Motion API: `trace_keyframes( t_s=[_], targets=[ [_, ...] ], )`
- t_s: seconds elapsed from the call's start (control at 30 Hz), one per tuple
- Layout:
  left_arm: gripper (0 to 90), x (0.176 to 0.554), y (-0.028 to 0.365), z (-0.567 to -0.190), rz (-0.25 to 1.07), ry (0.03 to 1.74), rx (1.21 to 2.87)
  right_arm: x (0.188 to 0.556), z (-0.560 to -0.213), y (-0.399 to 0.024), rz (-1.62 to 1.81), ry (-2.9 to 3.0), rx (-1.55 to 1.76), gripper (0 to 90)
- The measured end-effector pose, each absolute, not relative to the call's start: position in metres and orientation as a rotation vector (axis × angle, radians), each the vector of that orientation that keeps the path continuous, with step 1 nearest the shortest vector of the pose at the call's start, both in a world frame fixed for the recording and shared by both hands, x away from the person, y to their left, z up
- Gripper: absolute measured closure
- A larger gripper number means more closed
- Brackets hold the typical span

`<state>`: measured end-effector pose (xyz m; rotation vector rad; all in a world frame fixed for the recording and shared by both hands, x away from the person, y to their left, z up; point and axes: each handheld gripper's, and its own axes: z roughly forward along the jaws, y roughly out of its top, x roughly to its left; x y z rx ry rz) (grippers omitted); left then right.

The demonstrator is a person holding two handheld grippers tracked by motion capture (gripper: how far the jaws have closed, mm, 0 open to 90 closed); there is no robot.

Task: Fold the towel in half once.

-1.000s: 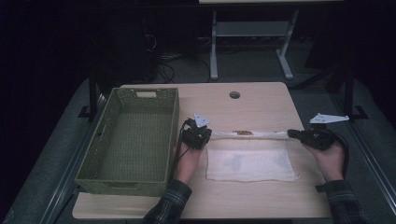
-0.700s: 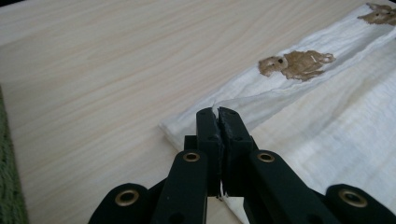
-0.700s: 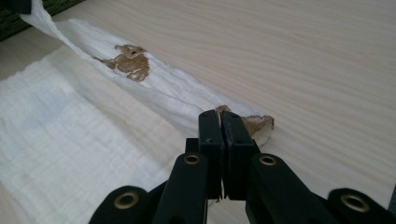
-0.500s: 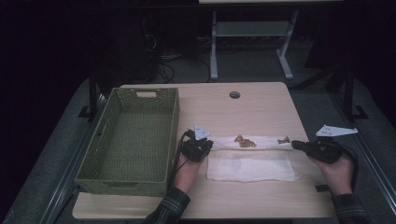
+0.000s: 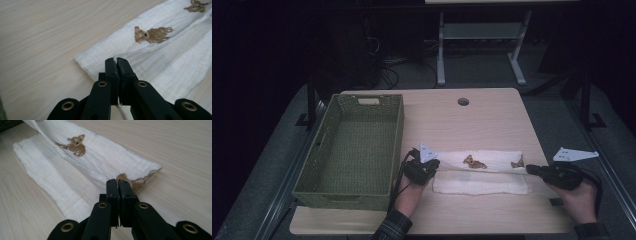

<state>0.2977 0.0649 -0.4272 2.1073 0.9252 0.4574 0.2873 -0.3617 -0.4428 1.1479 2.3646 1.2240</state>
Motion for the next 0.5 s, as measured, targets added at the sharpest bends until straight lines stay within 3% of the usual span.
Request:
trace_keyframes(
  t_s=[0.5],
  targets=[
    [87.6,0.272,0.063,-0.434,0.437,0.929,2.155,0.261,-0.45,-0.36,1.219,2.415,1.133,87.7]
  ],
)
